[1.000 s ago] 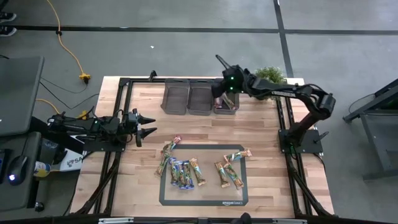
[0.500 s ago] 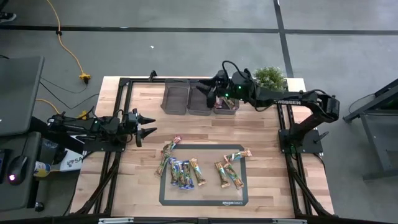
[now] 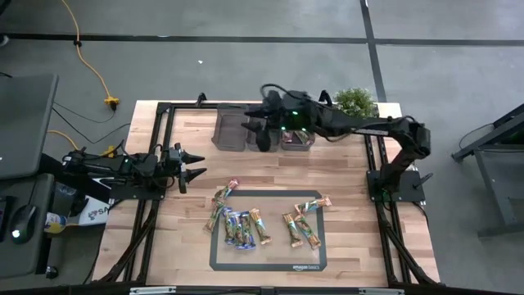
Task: Pick and place Granola Bars by type
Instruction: Put the red granola bar into the right black bin
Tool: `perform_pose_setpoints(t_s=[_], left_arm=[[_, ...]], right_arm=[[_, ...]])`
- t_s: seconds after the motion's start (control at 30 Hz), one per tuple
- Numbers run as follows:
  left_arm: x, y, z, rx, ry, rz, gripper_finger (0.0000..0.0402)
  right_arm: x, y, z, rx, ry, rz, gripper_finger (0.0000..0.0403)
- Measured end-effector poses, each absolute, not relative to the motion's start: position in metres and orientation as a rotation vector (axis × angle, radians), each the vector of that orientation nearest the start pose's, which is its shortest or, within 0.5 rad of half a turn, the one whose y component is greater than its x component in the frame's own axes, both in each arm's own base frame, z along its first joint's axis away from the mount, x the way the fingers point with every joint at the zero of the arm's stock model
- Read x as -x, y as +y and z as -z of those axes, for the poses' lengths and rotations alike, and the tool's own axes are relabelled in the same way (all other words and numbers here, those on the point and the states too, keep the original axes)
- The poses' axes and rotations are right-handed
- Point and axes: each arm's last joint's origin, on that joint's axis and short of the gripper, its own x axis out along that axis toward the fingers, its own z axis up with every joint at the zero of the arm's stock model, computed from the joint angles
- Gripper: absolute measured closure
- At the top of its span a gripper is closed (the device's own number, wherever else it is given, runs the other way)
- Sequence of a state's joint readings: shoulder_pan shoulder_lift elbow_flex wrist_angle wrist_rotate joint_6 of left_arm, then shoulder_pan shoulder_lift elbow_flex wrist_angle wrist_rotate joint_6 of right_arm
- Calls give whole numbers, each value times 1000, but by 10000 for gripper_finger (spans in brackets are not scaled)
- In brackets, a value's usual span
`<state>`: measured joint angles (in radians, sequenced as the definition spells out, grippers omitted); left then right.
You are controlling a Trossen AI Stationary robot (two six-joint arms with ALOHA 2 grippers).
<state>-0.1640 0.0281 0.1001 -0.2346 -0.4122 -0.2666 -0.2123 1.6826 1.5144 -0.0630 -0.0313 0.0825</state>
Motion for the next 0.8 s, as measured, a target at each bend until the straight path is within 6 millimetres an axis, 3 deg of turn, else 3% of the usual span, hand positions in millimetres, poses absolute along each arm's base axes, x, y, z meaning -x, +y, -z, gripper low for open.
perform_pose_setpoints(t_s=[0.17, 0.43, 0.67, 0.8], left_arm=[[-90, -3, -173, 218, 122, -266, 190], [-90, -3, -173, 218, 122, -267, 190], [-90, -3, -173, 218, 122, -267, 190], [-90, -3, -173, 219, 122, -267, 190]], right_arm=[[-418, -81, -359, -74, 384, 71, 229], [-464, -61, -313, -52, 619, -201, 229], [-483, -35, -263, -16, 752, -340, 229], [-486, -19, -253, 24, 781, -379, 229]])
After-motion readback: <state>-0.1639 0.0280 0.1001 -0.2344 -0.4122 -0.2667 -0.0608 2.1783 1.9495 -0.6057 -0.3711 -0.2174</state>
